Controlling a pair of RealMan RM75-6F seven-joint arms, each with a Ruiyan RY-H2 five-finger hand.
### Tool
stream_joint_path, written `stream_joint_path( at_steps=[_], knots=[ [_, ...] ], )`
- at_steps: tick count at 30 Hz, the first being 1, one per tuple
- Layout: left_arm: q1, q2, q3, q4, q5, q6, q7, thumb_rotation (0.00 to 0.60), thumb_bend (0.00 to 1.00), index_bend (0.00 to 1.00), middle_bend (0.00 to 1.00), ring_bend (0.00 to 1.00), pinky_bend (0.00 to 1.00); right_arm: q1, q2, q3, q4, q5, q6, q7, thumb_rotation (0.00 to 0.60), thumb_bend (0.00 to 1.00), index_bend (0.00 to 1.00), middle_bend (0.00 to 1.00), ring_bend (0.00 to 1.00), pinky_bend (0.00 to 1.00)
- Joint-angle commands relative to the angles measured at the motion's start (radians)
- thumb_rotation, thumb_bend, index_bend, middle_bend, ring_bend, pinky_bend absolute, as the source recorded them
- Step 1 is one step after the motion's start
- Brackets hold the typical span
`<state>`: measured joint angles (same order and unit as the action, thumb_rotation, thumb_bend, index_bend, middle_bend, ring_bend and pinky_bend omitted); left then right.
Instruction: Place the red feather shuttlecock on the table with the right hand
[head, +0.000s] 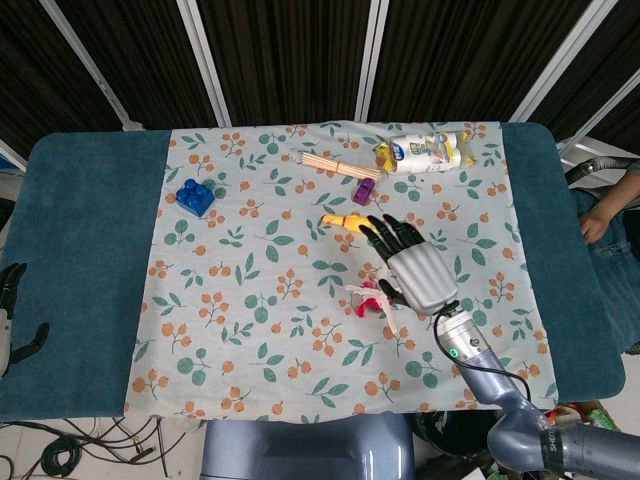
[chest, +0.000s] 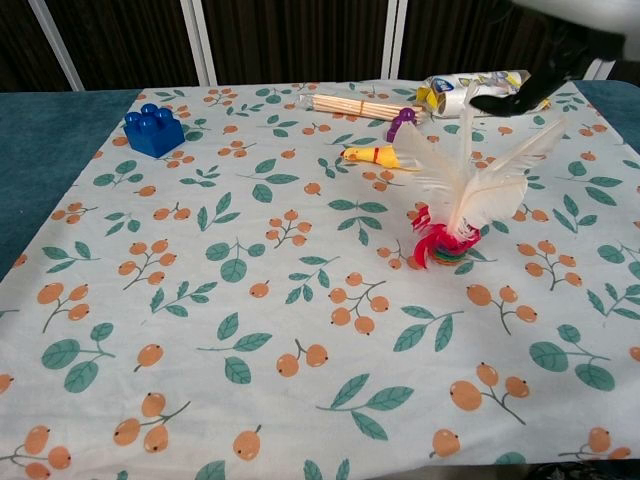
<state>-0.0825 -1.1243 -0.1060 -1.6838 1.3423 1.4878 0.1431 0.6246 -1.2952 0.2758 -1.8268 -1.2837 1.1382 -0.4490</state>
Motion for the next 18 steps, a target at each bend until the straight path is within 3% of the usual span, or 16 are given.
stream_joint_path(
  at_steps=[1, 9, 18],
  knots=[
    [0.000, 0.000, 0.000, 0.000, 0.001, 0.000, -0.001, 0.600, 0.32, 0.04, 0.06, 0.01, 0.05, -0.076, 0.099, 0.012, -0.078, 0.028, 0.077, 0.033, 0.600, 0.24, 0.00, 0.02, 0.03, 0.15],
    [-0.001, -0.003, -0.001, -0.001, 0.001, 0.001, 0.005, 0.600, 0.32, 0.04, 0.06, 0.01, 0.05, -0.264, 0.244, -0.073, -0.099, -0.059, 0.241, 0.174, 0.600, 0.22, 0.00, 0.02, 0.03, 0.15],
    [-0.002, -0.008, -0.005, -0.004, 0.000, 0.007, 0.014, 0.600, 0.32, 0.04, 0.06, 0.01, 0.05, -0.392, 0.212, -0.178, 0.079, -0.136, 0.343, 0.299, 0.600, 0.19, 0.00, 0.02, 0.03, 0.15]
  ],
)
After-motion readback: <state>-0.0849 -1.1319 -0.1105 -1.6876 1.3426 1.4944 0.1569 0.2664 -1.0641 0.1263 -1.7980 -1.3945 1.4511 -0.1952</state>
